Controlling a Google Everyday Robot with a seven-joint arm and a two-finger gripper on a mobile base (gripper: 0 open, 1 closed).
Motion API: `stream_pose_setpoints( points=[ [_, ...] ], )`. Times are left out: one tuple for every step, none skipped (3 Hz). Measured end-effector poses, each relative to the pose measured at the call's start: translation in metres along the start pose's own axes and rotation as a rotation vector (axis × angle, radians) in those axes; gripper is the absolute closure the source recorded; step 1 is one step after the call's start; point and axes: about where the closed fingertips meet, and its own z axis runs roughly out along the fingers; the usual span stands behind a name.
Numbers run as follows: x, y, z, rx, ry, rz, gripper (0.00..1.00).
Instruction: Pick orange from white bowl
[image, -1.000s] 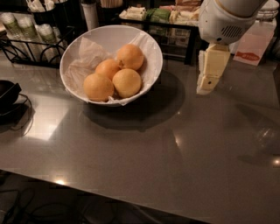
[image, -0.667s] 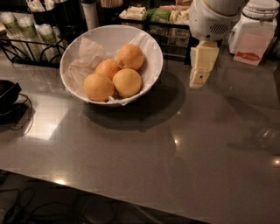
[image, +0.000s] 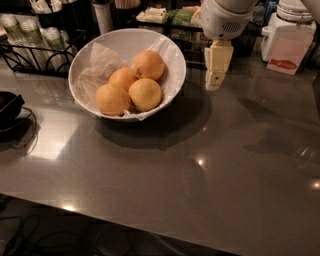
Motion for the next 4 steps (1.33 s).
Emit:
stream_pose_setpoints(
  points=[
    [-0.002, -0.013, 0.005, -0.002, -0.087, 0.017, 0.00],
    [-0.014, -0.025, 0.004, -0.004, -0.224, 0.058, 0.00],
    [-0.014, -0.025, 0.004, -0.004, -0.224, 0.059, 0.00],
    [-0.014, -0.023, 0.002, 0.017, -0.218, 0.086, 0.00]
  ],
)
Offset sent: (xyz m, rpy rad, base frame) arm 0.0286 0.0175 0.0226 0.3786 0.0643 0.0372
